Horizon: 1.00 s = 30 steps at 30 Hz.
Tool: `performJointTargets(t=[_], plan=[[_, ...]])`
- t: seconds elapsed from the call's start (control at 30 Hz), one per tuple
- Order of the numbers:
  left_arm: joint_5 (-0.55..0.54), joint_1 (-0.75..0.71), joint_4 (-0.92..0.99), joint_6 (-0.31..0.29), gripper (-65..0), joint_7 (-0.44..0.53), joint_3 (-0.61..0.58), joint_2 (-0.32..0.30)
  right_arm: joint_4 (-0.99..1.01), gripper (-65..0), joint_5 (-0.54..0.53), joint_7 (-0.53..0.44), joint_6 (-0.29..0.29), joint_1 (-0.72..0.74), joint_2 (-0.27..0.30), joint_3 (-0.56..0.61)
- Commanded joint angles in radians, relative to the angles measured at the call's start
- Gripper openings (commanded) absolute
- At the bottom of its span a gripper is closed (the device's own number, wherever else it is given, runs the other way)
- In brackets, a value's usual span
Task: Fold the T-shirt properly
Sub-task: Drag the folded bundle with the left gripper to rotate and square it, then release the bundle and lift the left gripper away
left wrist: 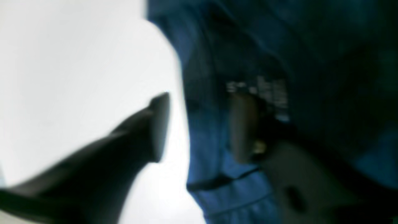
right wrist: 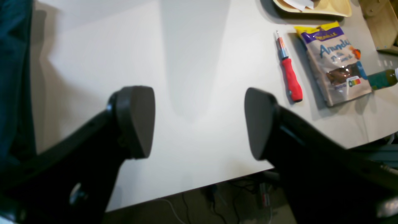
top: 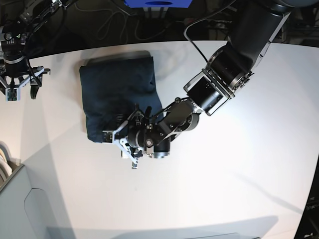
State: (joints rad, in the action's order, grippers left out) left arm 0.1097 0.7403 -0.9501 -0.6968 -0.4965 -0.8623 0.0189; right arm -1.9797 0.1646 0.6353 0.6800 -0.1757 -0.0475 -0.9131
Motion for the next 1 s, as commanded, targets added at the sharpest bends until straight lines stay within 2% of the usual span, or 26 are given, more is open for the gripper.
performJointTargets(t=[0.0, 0.07, 0.23, 0.37, 0.47, 0.53, 0.63, 0.73, 0.83, 0.97], plan=[[-0.006, 0.029, -0.027, -0.001, -26.6, 0.019, 0.005, 0.008, -0.019, -22.9, -0.007, -0.024, 0.018, 0.006, 0.011, -0.001], [-0.006, 0.029, -0.07, -0.001, -22.6, 0.017, 0.005, 0.002, -0.019, -22.9, -0.007, -0.024, 0.018, 0.006, 0.011, 0.001], [-0.006, 0.026, -0.215, -0.001, -22.2, 0.015, 0.007, -0.037, -0.019, -22.9, -0.009, -0.022, 0.018, 0.006, 0.01, 0.002], [-0.012, 0.008, -0.429, -0.001, -22.2, 0.014, 0.094, -0.165, -0.03, -23.0, -0.007, -0.022, 0.018, -0.003, -0.004, 0.079], [-0.014, -0.066, -0.571, -0.001, -22.2, 0.014, 0.263, -0.241, -0.068, -24.4, -0.01, -0.027, 0.018, -0.034, -0.009, 0.124], [-0.015, -0.153, -0.665, -0.001, -22.2, -0.023, 0.429, -0.279, -0.103, -30.6, -0.012, -0.024, 0.018, -0.055, -0.01, 0.199], [-0.018, -0.276, -0.758, -0.001, -22.2, -0.101, 0.668, -0.29, -0.125, -47.3, -0.01, -0.027, 0.018, -0.103, -0.012, 0.332], [-0.08, -0.407, -0.823, -0.001, -22.3, -0.143, 0.855, -0.294, -0.125, -65.0, -0.01, -0.027, 0.018, -0.153, -0.018, 0.473], [-0.153, -0.538, -0.86, -0.001, -27.0, -0.184, 1.024, -0.296, -0.123, -63.6, -0.009, -0.035, 0.018, -0.207, -0.047, 0.593], [-0.216, -0.669, -0.867, -0.001, -44.1, -0.228, 1.187, -0.288, -0.122, -65.0, -0.009, -0.035, 0.018, -0.252, -0.071, 0.699]])
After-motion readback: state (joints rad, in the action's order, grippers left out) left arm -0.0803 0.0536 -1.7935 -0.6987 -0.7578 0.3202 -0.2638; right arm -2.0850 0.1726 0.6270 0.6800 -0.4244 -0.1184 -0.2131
